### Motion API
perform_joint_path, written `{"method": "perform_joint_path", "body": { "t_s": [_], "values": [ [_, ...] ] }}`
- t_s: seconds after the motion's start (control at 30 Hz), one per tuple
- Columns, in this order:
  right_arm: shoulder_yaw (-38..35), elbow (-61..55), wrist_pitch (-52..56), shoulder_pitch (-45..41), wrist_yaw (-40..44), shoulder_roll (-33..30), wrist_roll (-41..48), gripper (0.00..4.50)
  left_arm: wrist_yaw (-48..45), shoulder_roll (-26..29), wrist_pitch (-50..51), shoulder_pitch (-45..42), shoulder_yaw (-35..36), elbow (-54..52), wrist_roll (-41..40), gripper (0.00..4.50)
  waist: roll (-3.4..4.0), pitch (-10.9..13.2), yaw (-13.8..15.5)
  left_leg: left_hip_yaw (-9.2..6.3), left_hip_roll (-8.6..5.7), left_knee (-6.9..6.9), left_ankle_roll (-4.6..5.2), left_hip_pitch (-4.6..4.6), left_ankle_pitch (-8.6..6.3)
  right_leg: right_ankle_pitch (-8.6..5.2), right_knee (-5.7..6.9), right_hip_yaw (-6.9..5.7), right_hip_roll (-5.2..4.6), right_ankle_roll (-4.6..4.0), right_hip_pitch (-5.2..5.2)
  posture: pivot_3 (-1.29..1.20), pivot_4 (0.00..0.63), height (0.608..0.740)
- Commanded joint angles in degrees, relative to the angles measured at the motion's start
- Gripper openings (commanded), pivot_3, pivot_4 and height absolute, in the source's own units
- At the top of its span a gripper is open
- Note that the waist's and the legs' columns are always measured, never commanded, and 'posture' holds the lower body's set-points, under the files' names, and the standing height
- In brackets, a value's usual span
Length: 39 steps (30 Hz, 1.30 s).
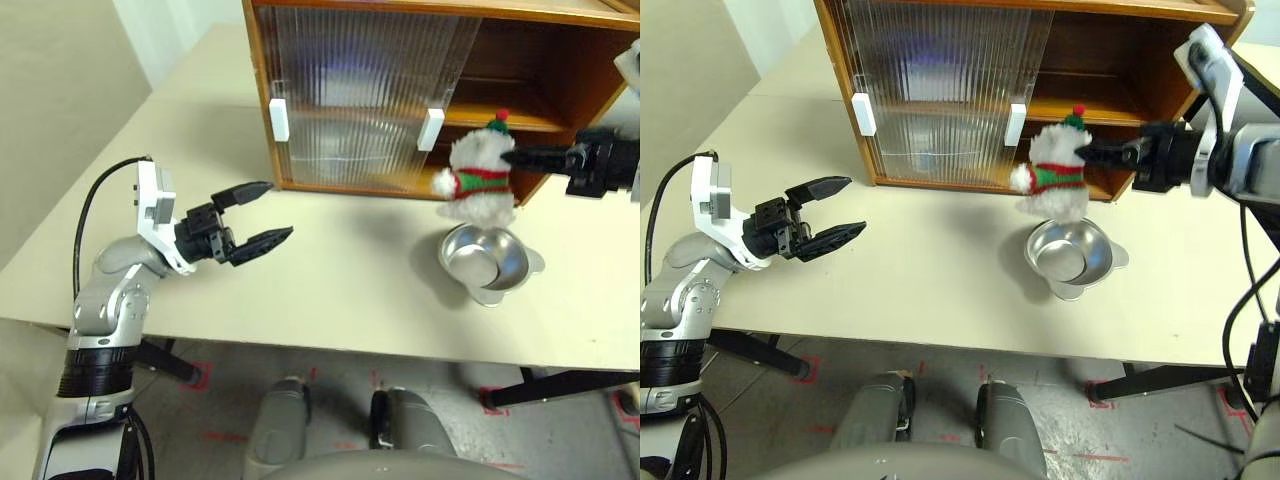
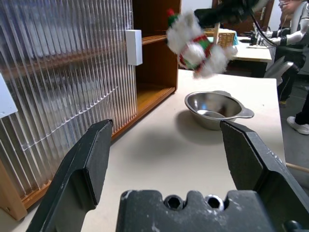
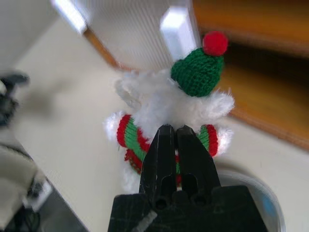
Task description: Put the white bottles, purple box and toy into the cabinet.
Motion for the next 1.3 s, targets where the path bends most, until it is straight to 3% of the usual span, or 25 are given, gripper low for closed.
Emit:
{"method": "perform_joint_path", "body": {
  "t_s": [0.03, 0.23, 0.43, 0.7, 0.9, 1.17, 1.3],
  "values": [
    [0.8, 4.9, -5.5, -3.6, -0.2, 0.2, -2.9, 0.03, -0.1, -0.1, -0.5, -0.3, -0.2, 0.8, 0.3, 4.50, 0.01, 0.0, 0.0, 0.01, 0.00, 0.01, 0.00, 0.00, 0.00, 0.00, 0.00, -0.01, 0.01, 0.00, 0.01, 0.16, 0.039, 0.740],
    [7.4, 13.5, -21.4, -7.3, 1.1, 1.2, -12.8, 0.03, 0.3, 0.2, -0.6, 0.4, 0.3, 0.3, 0.2, 4.50, 0.01, 0.0, 0.0, 0.12, 0.00, 0.00, 0.01, -0.11, 0.00, -0.02, 0.00, -0.06, 0.03, -0.03, -0.07, 0.19, 0.040, 0.740],
    [8.4, 23.2, -35.2, -11.9, -0.7, 6.0, -19.8, 0.03, 0.7, 0.3, -0.5, 0.9, 0.6, -0.5, 0.1, 4.50, 0.05, 0.0, 0.0, 0.11, -0.03, 0.09, 0.26, -0.41, 0.16, 0.31, 0.06, -0.14, 0.07, 0.39, -0.25, 0.20, 0.040, 0.740],
    [7.7, 38.0, -51.9, -18.5, -2.9, 10.3, -26.6, 0.03, 1.4, 0.8, 0.3, 2.0, 1.1, -2.2, -0.3, 4.50, 0.12, 0.0, 0.1, 0.08, -0.01, 0.09, 0.21, -0.46, 0.13, 0.37, 0.05, -0.18, 0.05, 0.28, -0.25, 0.22, 0.043, 0.740],
    [8.3, 45.0, -59.7, -20.5, -3.0, 10.7, -30.7, 0.03, 1.8, 0.9, 0.8, 3.0, 1.5, -3.3, -0.5, 4.50, 0.15, 0.1, 0.1, 0.06, -0.01, 0.08, 0.25, -0.45, 0.15, 0.41, 0.07, -0.19, 0.05, 0.21, -0.25, 0.22, 0.046, 0.740],
    [8.8, 48.0, -60.5, -21.8, -2.3, 11.9, -33.1, 0.03, 1.9, 0.9, 1.1, 3.1, 1.5, -3.5, -0.4, 4.50, 0.29, 0.1, 0.0, 0.06, -0.01, 0.08, 0.25, -0.42, 0.16, 0.43, 0.14, -0.21, 0.07, 0.18, -0.26, 0.22, 0.043, 0.740],
    [8.7, 48.4, -61.3, -22.6, -2.9, 11.7, -34.2, 1.12, 2.0, 0.9, 1.1, 3.0, 1.5, -3.5, -0.3, 4.50, 0.31, 0.1, 0.1, 0.05, -0.02, 0.10, 0.25, -0.42, 0.16, 0.43, 0.18, -0.22, 0.07, 0.17, -0.26, 0.22, 0.040, 0.740]
  ]
}}
